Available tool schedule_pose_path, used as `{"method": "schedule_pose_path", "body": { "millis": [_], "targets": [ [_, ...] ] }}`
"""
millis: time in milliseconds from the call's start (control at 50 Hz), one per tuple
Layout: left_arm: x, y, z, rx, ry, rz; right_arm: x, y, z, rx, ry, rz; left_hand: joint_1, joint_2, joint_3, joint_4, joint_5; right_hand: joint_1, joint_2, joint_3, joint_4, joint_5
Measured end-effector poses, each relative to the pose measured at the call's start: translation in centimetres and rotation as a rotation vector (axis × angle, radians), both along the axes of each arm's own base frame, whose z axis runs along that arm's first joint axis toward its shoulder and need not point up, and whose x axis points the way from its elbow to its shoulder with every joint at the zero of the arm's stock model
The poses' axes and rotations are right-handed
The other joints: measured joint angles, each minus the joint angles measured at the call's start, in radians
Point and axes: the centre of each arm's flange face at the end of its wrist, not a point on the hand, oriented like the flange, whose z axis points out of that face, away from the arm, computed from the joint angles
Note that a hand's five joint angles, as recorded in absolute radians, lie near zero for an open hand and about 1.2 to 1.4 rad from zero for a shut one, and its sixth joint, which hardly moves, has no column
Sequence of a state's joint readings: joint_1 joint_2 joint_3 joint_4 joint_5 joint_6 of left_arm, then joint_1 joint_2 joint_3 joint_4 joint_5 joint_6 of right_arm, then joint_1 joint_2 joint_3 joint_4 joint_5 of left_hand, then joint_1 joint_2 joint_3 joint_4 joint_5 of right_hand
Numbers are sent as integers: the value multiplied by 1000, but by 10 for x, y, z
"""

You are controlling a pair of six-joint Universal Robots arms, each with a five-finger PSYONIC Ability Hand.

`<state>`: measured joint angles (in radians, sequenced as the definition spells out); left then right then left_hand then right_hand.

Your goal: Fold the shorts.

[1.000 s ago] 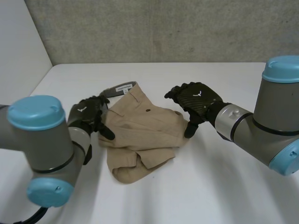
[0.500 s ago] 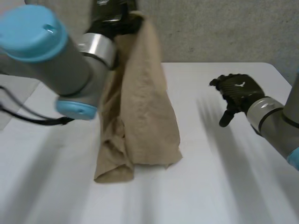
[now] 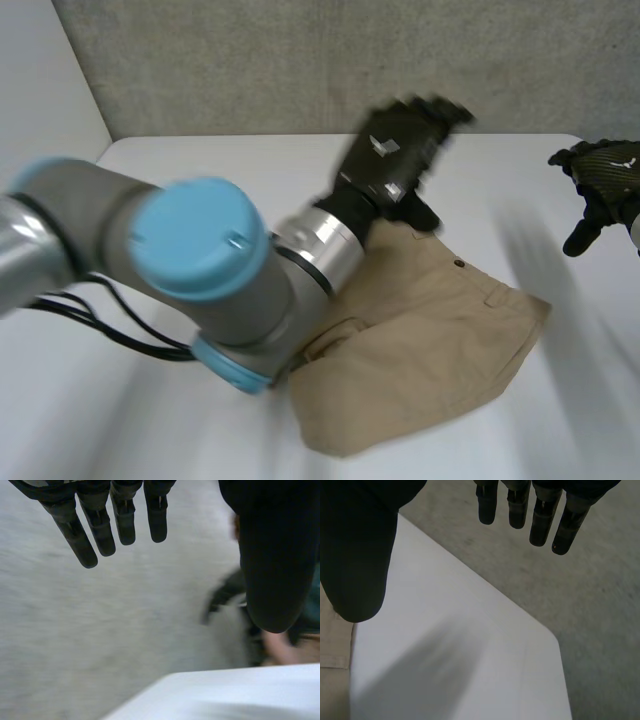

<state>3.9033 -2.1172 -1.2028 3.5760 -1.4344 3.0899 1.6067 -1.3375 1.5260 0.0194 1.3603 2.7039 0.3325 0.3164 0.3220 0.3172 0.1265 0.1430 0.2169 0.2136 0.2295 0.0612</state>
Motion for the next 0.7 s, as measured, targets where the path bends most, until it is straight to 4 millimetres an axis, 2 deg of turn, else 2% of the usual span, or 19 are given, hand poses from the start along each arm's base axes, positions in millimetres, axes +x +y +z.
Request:
{"method": "schedule_pose_path", "body": {
  "millis": [40, 60, 100, 160, 200, 240, 320, 340, 360, 440, 560, 700],
  "targets": [
    [10, -4, 9, 1, 7, 60, 2, 2, 1, -9, 24, 31, 0, 0, 0, 0, 0, 1, 0, 0, 0, 0],
    [23, -8, 18, 13, 11, 132, 6, 6, 2, -21, 69, 95, 0, 0, 0, 0, 0, 1, 0, 0, 0, 0],
    [38, -9, 21, 46, -4, 209, 10, 11, 1, -26, 117, 164, 0, 0, 0, 0, 0, 1, 0, 0, 0, 0],
    [58, -4, 10, 127, -73, 303, 14, 22, -5, -22, 198, 278, 0, 0, 0, 0, 0, 0, 0, 0, 0, 0],
    [62, -1, 5, 152, -97, 319, 15, 25, -8, -15, 218, 305, 0, 0, 0, 0, 0, 1, 0, 0, 0, 0],
    [76, 13, -17, 249, -206, 355, 12, 34, -16, 16, 278, 380, 0, 0, 0, 0, 0, 10, 0, 0, 0, 0],
    [85, 33, -39, 351, -315, 347, 7, 40, -24, 53, 315, 424, 0, 0, 0, 0, 0, 29, 0, 2, 0, 0],
    [85, 33, -39, 351, -315, 347, 7, 40, -24, 53, 315, 424, 0, 0, 0, 0, 0, 29, 0, 2, 0, 0],
    [88, 49, -52, 419, -374, 329, 4, 42, -31, 81, 335, 443, 0, 0, 0, 0, 0, 51, 14, 16, 2, 5],
    [92, 73, -68, 509, -436, 300, -1, 40, -45, 119, 355, 451, 0, 0, 0, 0, 0, 84, 51, 53, 27, 34],
    [94, 100, -78, 548, -472, 289, -9, 30, -65, 153, 357, 449, 0, 0, 0, 0, 0, 165, 134, 143, 128, 109],
    [95, 115, -85, 539, -496, 297, -13, 19, -87, 166, 326, 478, 0, 2, 1, 2, 4, 224, 200, 214, 197, 174]
  ]
}}
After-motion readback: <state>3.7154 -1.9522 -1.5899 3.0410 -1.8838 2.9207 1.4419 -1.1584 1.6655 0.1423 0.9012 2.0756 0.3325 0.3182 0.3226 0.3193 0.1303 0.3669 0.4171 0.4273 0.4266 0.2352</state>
